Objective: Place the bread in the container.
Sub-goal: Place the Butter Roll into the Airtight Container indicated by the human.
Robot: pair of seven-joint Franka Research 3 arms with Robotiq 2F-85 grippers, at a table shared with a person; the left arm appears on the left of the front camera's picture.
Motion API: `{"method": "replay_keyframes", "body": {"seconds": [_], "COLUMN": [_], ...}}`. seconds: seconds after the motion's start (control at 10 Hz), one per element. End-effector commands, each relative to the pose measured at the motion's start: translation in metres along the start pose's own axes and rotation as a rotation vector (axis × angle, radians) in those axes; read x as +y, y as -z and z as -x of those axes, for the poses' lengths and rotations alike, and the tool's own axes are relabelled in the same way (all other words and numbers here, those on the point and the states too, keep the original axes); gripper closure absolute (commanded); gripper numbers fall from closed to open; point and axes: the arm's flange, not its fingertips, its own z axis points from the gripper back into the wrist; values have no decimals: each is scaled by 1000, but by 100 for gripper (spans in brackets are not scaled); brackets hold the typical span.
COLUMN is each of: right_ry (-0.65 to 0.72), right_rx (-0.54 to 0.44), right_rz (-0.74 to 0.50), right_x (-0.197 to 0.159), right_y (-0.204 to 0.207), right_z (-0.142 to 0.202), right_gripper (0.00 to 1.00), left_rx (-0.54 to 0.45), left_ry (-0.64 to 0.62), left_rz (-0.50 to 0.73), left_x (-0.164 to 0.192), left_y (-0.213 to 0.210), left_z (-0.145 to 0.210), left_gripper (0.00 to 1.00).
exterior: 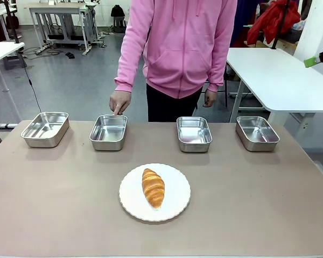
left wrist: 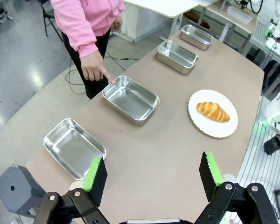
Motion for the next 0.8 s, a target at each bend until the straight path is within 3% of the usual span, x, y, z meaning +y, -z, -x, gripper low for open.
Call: {"method": "replay_keyframes", "body": {"seconds": [0.0,0.4,0.5,0.7], "right_ry": [-3,-3,-3,-3], "right_rx": [-9,-9,-9,-9], "right_rz": [-3,-3,-3,-3], "right_x": [1,1,1,1], "right_y": [0,0,0,0], "right_z": [-1,-1,-1,-1], "right_gripper": [0,0,0,0], "left_rx": [-6,0,77,185], "left_ry": [1,0,-137,-174], "left_rz": [9,0,-22,-72], "left_x": [0,0,-13,-62], "left_y": [-2,0,9,38], "left_z": [0,0,-19,-71], "left_gripper": [0,0,0,0]}}
